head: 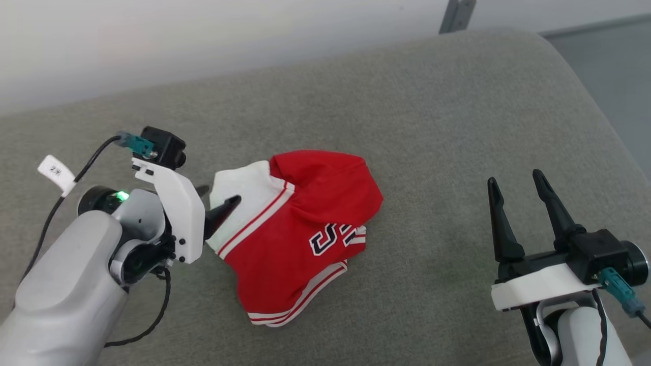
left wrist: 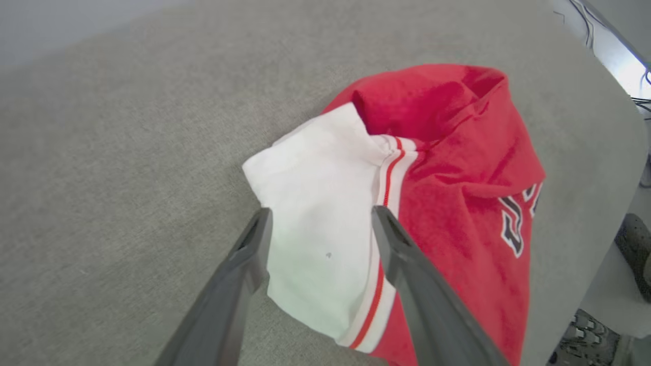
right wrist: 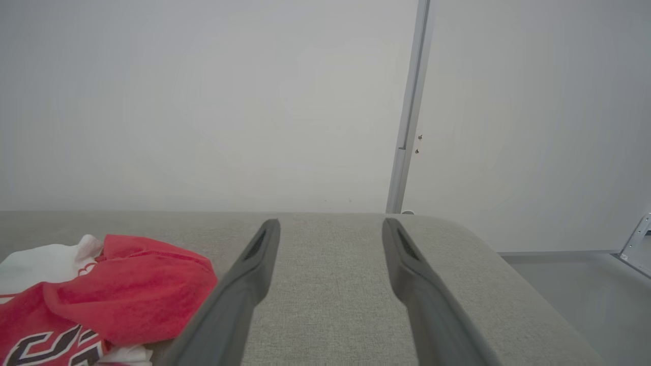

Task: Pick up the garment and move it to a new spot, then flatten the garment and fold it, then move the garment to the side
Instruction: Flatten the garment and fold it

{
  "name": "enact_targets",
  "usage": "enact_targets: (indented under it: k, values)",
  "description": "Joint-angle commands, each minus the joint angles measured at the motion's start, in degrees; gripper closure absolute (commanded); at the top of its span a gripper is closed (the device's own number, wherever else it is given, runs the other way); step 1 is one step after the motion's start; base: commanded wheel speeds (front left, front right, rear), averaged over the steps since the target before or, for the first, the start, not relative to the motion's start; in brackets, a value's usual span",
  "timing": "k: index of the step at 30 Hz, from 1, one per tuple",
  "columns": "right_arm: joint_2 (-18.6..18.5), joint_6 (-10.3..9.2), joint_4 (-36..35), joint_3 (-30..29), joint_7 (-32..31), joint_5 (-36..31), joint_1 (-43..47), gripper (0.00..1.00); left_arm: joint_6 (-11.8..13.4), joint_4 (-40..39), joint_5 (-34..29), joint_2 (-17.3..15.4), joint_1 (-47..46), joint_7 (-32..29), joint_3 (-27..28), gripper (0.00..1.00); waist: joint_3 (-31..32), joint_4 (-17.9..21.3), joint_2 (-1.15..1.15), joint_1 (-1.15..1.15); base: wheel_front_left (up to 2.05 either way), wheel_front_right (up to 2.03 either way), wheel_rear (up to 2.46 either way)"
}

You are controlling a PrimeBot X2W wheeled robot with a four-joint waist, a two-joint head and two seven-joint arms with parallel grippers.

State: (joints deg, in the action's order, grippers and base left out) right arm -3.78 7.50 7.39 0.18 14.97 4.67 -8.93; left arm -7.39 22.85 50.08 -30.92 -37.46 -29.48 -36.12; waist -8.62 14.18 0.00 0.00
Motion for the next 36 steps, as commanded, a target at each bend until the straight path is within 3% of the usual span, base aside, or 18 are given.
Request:
enact_targets:
  k: [1, 7, 13, 14, 15, 26, 36]
  values:
    - [0.25, 0.00, -0.13, 0.07, 0.28, 0.21, -0.94, 0.00, 0.08, 1.16, 0.62, 0.21, -0.99, -1.00, -0.10, 0.00, -0.84, 0.65, 0.00, 0.00, 0.00, 0.00, 0.00]
    - [0.63, 0.00, -0.07, 0.71, 0.28, 0.19, -2.23, 0.00, 0.93, 8.02, 0.08, 1.53, -4.62, -5.80, -1.83, 0.00, -3.27, 1.84, 0.00, 0.00, 0.00, 0.00, 0.00]
    - [0.81, 0.00, 0.03, 1.29, 0.28, 0.17, -3.59, 0.00, 0.82, 12.56, -0.28, 3.23, -7.20, -6.01, -2.68, 0.00, -5.50, 2.61, 0.00, 0.00, 0.00, 0.00, 0.00]
    - [0.84, 0.00, 0.03, 1.25, 0.28, 0.17, -3.69, 0.00, 0.67, 13.09, -0.02, 3.53, -7.34, -6.10, -2.89, 0.31, -5.73, 2.64, 0.00, 0.00, 0.00, 0.00, 0.00]
    - [0.86, 0.00, 0.05, 1.21, 0.28, 0.16, -3.73, 0.00, 0.48, 13.38, -0.22, 3.58, -7.57, -6.05, -3.38, 1.00, -5.90, 2.66, 0.00, 0.00, 0.00, 0.00, 0.00]
    - [0.89, 0.00, 0.07, -0.54, 0.28, -0.01, -3.60, 0.00, 0.21, 13.91, 1.15, 1.81, -9.30, -1.53, -1.94, 1.00, -5.83, 0.08, 0.00, 0.00, 0.00, 0.00, 0.00]
    - [0.84, 0.00, -0.19, -1.75, 0.28, -0.97, -2.72, 0.00, 3.54, 9.08, 3.10, -3.50, -5.23, 2.89, 2.84, 1.00, -4.83, -3.35, 0.00, 0.00, 0.00, 0.00, 0.00]
